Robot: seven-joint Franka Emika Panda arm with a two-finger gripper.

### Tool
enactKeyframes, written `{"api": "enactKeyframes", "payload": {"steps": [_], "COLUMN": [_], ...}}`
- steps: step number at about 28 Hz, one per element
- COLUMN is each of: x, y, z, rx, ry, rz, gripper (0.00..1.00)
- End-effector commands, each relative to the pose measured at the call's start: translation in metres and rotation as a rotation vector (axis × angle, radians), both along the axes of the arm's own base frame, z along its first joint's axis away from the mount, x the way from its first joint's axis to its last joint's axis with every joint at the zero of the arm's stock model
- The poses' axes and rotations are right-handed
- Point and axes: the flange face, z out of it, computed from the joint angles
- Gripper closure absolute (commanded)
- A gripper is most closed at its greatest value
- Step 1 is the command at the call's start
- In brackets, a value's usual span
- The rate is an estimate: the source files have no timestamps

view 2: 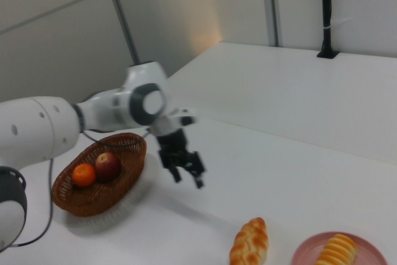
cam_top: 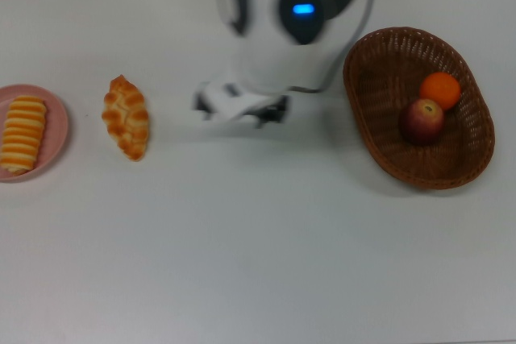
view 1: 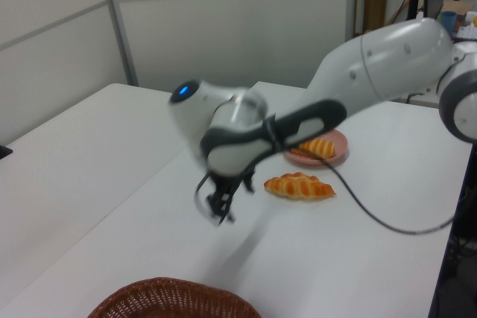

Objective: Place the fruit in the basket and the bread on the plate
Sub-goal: 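Move to the croissant and grasp it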

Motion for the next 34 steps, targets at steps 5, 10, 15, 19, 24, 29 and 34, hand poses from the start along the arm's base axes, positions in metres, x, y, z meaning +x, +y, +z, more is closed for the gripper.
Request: {"api": "enactKeyframes", "payload": {"steps": [5,10,15,19,24,29,34], "x": [-0.031,-0.049,-0.049,-0.050,-0.054,-0.053,-0.060], "y": [-0.086,-0.118,-0.155,-0.180,-0.207,-0.212,-0.203], "z": [-0.008,-0.032,-0.037,-0.037,-0.037,-0.060,-0.079], "rx": [0.030,0.045,0.051,0.053,0.056,0.048,0.035], "ry": [0.049,-0.017,-0.038,-0.037,-0.030,-0.008,-0.008], "rz": [0.125,0.175,0.174,0.185,0.200,0.239,0.259], "gripper": [0.00,0.00,0.00,0.00,0.00,0.00,0.00]}}
